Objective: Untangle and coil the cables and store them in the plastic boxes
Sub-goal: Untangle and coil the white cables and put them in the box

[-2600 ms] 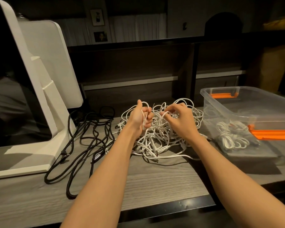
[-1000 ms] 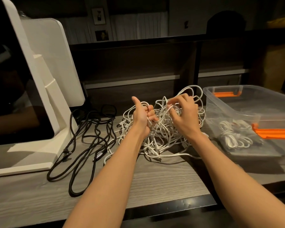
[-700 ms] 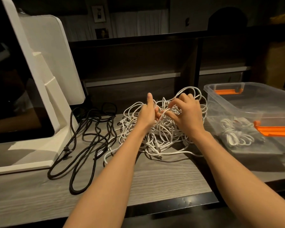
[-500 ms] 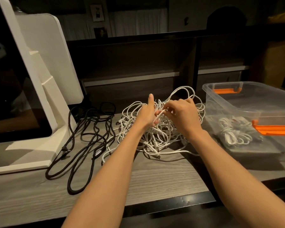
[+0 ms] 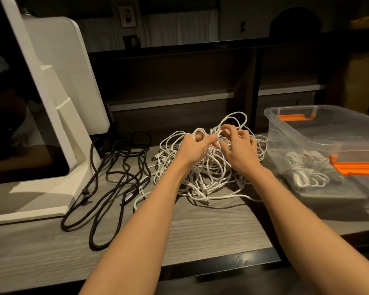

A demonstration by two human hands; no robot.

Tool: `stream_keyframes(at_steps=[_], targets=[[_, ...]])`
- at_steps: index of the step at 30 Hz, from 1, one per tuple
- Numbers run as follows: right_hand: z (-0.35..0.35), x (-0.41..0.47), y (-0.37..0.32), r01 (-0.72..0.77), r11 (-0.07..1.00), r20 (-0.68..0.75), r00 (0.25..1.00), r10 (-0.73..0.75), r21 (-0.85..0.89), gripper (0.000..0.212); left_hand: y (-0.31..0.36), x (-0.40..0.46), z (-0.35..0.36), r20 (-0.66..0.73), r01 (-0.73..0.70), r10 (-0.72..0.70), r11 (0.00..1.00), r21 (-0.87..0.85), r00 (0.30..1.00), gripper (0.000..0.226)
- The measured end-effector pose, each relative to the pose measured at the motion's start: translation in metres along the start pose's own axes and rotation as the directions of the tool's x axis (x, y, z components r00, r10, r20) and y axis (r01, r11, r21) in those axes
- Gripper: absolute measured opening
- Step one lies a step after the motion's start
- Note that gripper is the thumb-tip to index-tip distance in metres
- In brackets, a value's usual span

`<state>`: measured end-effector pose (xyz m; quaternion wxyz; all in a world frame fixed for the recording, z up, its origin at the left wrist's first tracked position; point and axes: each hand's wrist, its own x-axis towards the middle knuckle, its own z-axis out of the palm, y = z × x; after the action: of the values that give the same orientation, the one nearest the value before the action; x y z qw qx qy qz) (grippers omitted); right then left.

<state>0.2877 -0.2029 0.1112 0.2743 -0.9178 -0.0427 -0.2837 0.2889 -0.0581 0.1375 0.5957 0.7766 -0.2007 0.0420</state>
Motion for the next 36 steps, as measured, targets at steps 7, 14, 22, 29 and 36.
stream_keyframes(at_steps=[7, 14, 22, 29, 36], targets=[[0.0, 0.003, 0.014, -0.093, 0.968, -0.119, 0.991, 0.066, -0.232, 0.043, -0.001, 0.002, 0.0, -0.096, 0.003, 0.0, 0.999, 0.033, 0.995, 0.028], [-0.003, 0.004, 0.008, -0.039, 0.862, -0.231, 0.969, -0.092, -0.505, 0.016, -0.003, 0.003, 0.004, -0.191, 0.075, 0.088, 0.702, 0.708, 0.978, 0.034], [0.002, 0.003, 0.004, -0.143, 0.98, -0.134, 0.983, 0.125, -0.137, 0.029, -0.002, 0.0, 0.012, -0.242, 0.076, 0.215, 0.581, 0.811, 0.946, 0.032], [0.004, 0.011, 0.007, -0.416, 0.9, -0.183, 0.882, 0.435, 0.132, 0.033, 0.0, -0.003, 0.01, -0.275, 0.035, 0.284, 0.634, 0.773, 0.918, 0.028], [-0.003, 0.014, 0.012, -0.483, 0.833, -0.264, 0.795, 0.547, 0.272, 0.03, -0.002, -0.007, -0.001, -0.45, 0.215, 0.206, 0.662, 0.718, 0.869, 0.028]])
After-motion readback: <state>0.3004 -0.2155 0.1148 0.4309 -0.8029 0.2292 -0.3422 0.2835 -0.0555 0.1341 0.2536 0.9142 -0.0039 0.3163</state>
